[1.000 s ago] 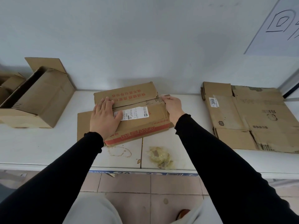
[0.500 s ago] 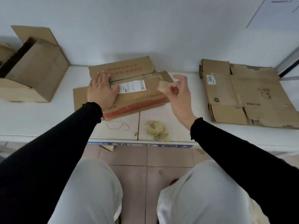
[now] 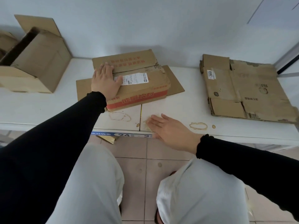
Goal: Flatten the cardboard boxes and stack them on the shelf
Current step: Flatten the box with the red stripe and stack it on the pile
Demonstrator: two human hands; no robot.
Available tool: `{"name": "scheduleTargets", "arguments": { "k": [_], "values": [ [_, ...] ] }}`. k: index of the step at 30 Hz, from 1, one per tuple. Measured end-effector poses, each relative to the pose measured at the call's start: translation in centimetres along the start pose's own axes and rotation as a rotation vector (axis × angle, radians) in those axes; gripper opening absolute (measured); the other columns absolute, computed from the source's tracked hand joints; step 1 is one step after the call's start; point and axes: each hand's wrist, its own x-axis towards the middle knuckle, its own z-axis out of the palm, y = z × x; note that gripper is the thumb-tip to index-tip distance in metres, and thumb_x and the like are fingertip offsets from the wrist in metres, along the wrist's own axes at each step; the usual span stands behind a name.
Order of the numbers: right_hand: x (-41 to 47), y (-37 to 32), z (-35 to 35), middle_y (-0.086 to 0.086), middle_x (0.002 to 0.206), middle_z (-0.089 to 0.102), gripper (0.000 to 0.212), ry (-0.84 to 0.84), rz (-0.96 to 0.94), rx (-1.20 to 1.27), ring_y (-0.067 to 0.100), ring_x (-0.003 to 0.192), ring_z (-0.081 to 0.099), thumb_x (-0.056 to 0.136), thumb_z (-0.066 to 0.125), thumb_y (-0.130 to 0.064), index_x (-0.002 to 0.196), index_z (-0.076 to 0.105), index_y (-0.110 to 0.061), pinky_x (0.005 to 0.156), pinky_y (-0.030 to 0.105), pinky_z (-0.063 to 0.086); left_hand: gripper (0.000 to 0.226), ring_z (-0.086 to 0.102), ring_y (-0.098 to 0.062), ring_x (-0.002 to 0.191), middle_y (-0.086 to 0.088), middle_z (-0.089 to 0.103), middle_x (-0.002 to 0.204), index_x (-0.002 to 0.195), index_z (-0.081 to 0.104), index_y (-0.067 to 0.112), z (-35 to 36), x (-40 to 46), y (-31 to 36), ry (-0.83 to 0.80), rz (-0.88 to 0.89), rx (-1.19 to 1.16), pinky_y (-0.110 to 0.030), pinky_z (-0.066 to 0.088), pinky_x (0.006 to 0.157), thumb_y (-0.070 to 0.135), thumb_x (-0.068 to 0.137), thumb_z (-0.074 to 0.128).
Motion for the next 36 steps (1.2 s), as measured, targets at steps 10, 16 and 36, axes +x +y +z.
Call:
{"name": "scheduleTargets", "arguments": {
  "k": [10, 16, 36],
  "values": [
    [0.3, -2.4, 0.1, 0.021, 0.155, 0.043, 0.068, -0.174, 0.016, -0.098, 0.034, 0.153, 0.021, 0.104, 0.04, -0.041, 0.154, 0.029, 0.005, 0.122, 0.047, 0.025, 0.065, 0.014, -0.026, 0.154, -0.01, 0.024, 0.165, 0.151, 0.035, 0.011, 0.1, 0.1, 0.0, 0.002, 0.004, -0.015, -0.044, 0.01, 0.126, 0.051, 0.1, 0.036],
    [1.4, -2.7, -4.6, 0.008, 0.134, 0.061, 0.067, -0.202, 0.431, 0.873, 0.029, 0.124, 0.054, 0.108, 0.027, -0.05, 0.161, 0.002, -0.019, 0.105, 0.039, 0.041, 0.068, 0.011, -0.026, 0.155, -0.011, 0.02, 0.166, 0.154, 0.031, 0.011, -0.3, -0.1, -0.1, -0.025, 0.019, -0.018, -0.044, 0.008, 0.126, 0.053, 0.101, 0.033],
    [11.0, 6.1, -10.0, -0.008, 0.13, 0.059, 0.038, 0.536, 0.862, 1.034, 0.006, 0.111, 0.058, 0.104, 0.046, -0.03, 0.141, 0.053, -0.022, 0.094, 0.027, 0.05, 0.089, 0.039, -0.026, 0.136, -0.004, 0.044, 0.148, 0.15, 0.035, 0.025, -4.5, 3.3, -2.2, -0.089, 0.01, -0.248, -0.046, 0.039, 0.11, 0.064, 0.08, 0.071]
  ]
}}
